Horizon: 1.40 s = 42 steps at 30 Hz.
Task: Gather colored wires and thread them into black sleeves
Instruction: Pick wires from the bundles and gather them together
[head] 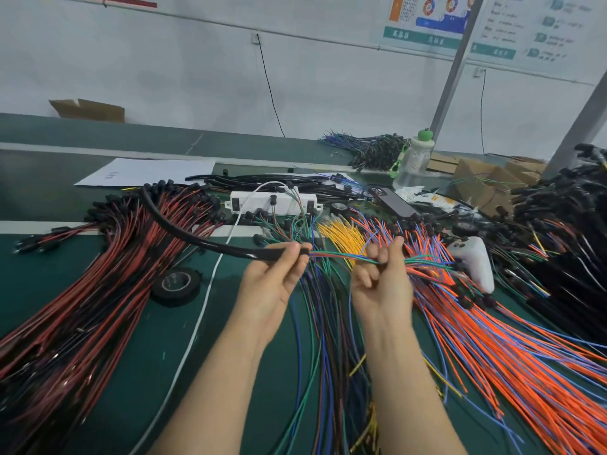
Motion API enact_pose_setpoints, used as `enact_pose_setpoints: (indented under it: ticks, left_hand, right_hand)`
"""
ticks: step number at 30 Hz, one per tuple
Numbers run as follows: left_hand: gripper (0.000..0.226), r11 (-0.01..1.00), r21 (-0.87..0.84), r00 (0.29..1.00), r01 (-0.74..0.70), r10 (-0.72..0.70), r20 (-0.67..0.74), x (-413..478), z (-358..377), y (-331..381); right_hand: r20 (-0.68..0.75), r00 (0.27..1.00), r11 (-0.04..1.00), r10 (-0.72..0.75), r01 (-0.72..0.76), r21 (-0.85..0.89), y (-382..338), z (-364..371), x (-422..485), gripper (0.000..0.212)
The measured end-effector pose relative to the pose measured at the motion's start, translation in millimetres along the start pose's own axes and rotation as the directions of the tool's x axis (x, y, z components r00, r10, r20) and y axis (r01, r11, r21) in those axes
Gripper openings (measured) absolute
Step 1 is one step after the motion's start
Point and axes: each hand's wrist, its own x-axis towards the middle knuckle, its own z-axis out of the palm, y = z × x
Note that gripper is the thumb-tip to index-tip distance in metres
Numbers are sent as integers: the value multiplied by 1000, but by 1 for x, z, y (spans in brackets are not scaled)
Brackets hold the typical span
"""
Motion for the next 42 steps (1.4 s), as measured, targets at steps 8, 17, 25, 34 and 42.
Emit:
enact_pose_setpoints:
  ticks: [8,17,25,34,42]
  left_hand:
    - [12,999,-29,999,35,-34,36,-2,5,-7]
    - [10,993,-92,998,70,-70,9,-5,8,-7]
    - [12,998,5,997,70,-70,42,-12,18,-16]
    - [15,950,-309,989,48,-2,148,-3,-4,19]
    - [12,987,-137,994,-79,89,65,-3,2,14]
  right_hand:
    - [9,998,992,62,-61,-110,18,10,-7,30]
    - [21,995,978,-93,95,-187,18,10,-9,36]
    - [9,995,939,-103,100,-328,30,14,-16,36]
    - [100,984,969,145,-162,185,10,8,-8,34]
    - [-45,999,982,4,4,188,11,5,-7,41]
